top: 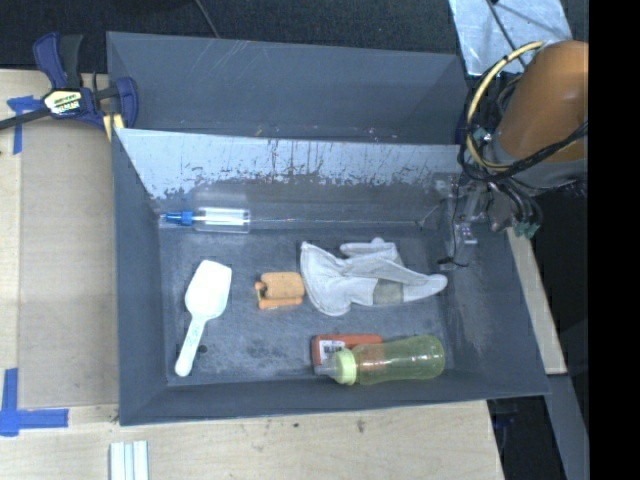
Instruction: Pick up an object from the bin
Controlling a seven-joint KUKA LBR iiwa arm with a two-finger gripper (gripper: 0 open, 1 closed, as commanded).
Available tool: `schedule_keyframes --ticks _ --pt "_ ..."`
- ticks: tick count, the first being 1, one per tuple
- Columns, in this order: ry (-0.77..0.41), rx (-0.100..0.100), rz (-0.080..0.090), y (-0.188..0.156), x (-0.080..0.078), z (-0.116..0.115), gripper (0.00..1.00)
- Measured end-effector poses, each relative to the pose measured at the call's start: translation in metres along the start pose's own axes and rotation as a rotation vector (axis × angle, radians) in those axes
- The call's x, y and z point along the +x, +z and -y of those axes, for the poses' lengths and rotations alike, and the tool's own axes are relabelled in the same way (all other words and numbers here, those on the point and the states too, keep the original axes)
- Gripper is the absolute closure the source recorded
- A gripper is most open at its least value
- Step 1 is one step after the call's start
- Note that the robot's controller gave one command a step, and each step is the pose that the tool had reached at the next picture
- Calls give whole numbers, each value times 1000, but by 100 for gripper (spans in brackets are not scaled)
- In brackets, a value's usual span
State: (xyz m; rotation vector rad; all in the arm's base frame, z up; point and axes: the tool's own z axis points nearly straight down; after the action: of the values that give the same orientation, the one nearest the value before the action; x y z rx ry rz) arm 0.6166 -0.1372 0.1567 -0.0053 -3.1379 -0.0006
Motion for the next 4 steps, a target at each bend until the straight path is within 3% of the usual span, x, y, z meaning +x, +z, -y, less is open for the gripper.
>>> schedule_keyframes --ticks 1,2,3,4 --pt "-2 1 8 -5 -2 0 0" --pt "-41 3 13 51 7 -22 0" --pt "34 1 5 83 16 -59 0" --pt "33 0 8 86 17 -65 0"
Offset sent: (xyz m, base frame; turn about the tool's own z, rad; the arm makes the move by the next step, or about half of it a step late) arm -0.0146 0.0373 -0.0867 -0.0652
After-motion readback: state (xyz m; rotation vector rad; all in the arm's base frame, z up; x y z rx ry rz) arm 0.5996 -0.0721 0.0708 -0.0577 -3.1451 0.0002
